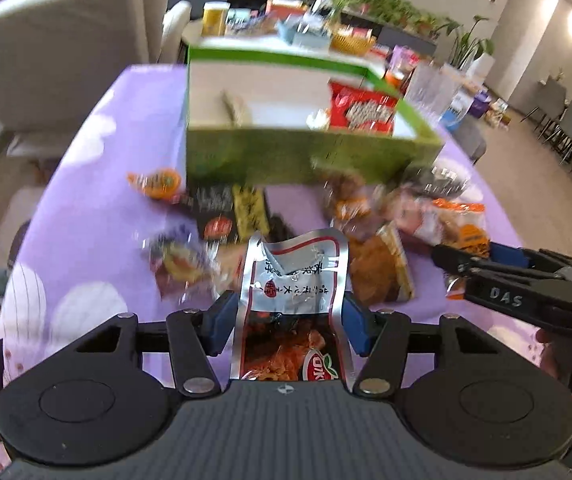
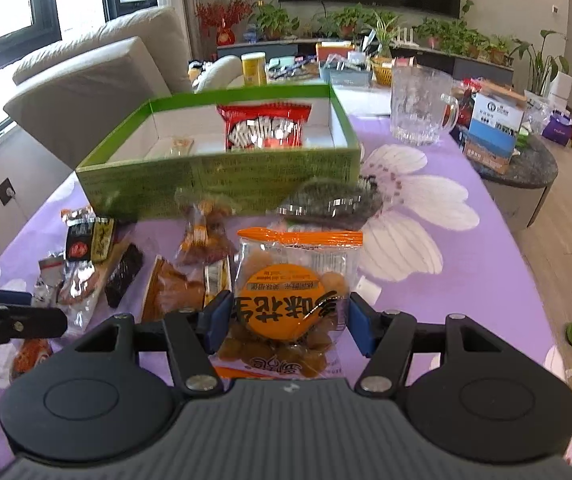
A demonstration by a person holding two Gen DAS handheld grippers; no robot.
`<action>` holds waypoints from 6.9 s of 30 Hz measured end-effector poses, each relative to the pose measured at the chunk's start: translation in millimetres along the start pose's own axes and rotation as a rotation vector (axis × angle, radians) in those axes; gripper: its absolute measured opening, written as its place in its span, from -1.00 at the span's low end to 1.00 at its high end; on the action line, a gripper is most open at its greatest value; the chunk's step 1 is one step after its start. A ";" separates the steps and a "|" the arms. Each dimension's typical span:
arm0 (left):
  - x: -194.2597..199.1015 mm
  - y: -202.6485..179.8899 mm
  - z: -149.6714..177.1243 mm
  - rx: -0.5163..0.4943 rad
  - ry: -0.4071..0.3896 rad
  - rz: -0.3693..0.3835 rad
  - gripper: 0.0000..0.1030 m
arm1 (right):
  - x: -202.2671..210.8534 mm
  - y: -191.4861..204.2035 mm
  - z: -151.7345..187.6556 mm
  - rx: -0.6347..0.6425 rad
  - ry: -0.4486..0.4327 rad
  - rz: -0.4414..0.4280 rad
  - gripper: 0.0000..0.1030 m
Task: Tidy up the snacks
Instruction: 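Grasp the orange-labelled peanut bag with the right tool while the left tool lifts the silver packet, then carry both packets over the green box and open both tools to drop them, then withdraw both tools from the box back toward the snack pile, then grasp the brown bread packet with the right tool while the left tool grasps a clear snack bag, then lower both held packets into the green box and open both tools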
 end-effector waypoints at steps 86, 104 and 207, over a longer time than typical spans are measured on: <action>-73.8 21.4 -158.5 -0.030 -0.130 -0.134 0.25 | -89.0 11.5 -124.4 0.008 -0.101 0.034 0.59; -28.6 61.1 -40.6 0.086 0.001 -0.136 0.31 | -50.5 -8.8 -66.1 -0.008 -0.032 0.085 0.63; -95.0 31.9 -146.4 0.022 -0.135 -0.072 -0.38 | -98.9 27.1 -140.7 -0.008 -0.124 0.021 0.06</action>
Point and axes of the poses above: each gripper's, at about its wrist camera, not at the fingertips, and x roughly against the way its jaws point, y to its left, z to its underside, the point moved 2 cm from there along -x, roughly the way its jaws point, and after that the axes turned 1 degree about -x, right-handed, at the moved point
